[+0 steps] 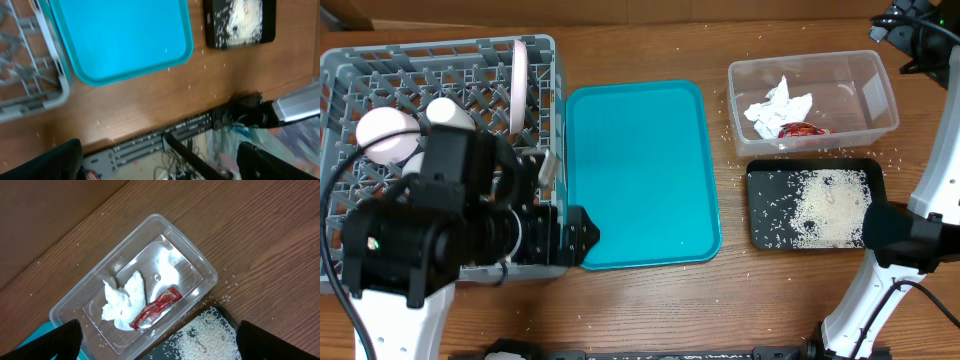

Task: Sort waste into correct bins and load items into the dishwasher
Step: 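Lower the plate upright into a rack slot and open the left gripper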

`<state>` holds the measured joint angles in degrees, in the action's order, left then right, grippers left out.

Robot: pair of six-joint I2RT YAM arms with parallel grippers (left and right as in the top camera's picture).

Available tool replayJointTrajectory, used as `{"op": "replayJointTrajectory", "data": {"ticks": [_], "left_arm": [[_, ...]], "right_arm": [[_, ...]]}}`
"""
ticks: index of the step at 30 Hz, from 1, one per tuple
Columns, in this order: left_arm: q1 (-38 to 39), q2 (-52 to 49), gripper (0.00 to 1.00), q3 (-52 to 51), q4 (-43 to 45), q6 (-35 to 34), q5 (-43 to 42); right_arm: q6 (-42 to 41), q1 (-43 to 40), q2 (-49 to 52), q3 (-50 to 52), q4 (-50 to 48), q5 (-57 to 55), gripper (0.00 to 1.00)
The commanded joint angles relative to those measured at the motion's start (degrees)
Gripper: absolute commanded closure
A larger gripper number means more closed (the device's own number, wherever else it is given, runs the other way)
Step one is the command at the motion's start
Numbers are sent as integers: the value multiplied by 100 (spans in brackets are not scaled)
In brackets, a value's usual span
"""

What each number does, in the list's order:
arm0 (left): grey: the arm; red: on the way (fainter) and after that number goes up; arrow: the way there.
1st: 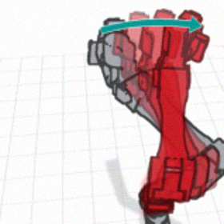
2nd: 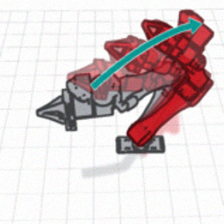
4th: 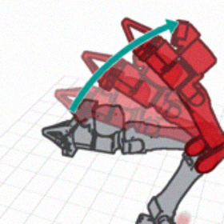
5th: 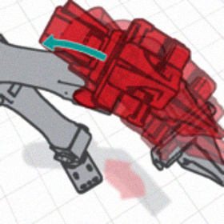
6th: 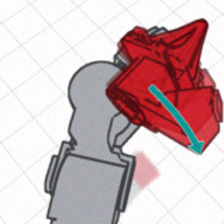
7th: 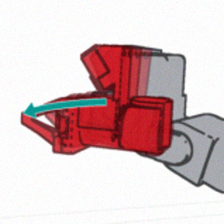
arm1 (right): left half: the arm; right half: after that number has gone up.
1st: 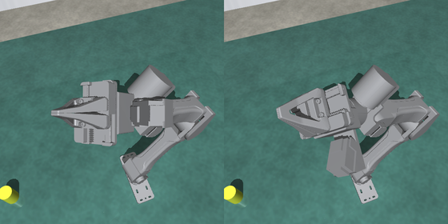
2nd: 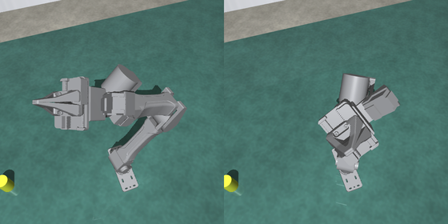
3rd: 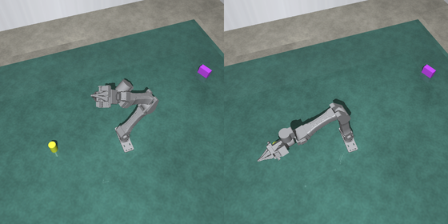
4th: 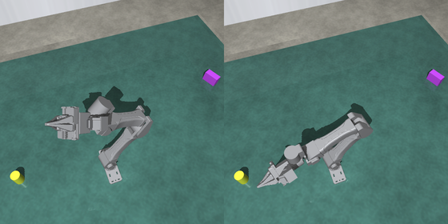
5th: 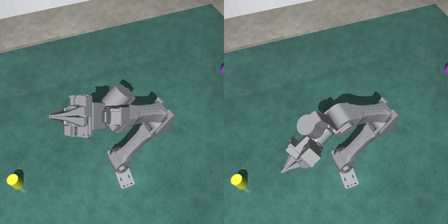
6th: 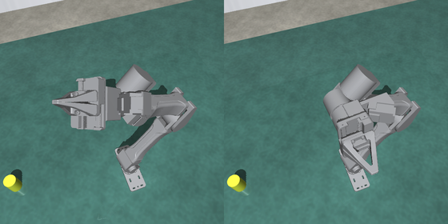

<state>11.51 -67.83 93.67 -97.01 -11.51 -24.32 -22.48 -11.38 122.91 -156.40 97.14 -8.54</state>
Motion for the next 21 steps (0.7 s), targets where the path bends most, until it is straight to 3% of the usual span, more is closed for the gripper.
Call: {"op": "replayJointTrajectory", "data": {"ticks": [1, 7, 13, 21], "left_arm": [[68, 79, 0, -254, 20, -396, 76], [70, -57, 0, -297, 120, 92, 435], [96, -68, 0, -691, 1335, 1912, 127], [72, 514, 0, -2369, 3244, 2761, 118]], "right_arm": [[-26, -4, -48, -111, -15, -44, 0], [-26, -4, -48, -111, -15, -44, 0], [-26, -4, -48, -111, -15, -44, 0], [-26, -4, -48, -111, -15, -44, 0]]}}
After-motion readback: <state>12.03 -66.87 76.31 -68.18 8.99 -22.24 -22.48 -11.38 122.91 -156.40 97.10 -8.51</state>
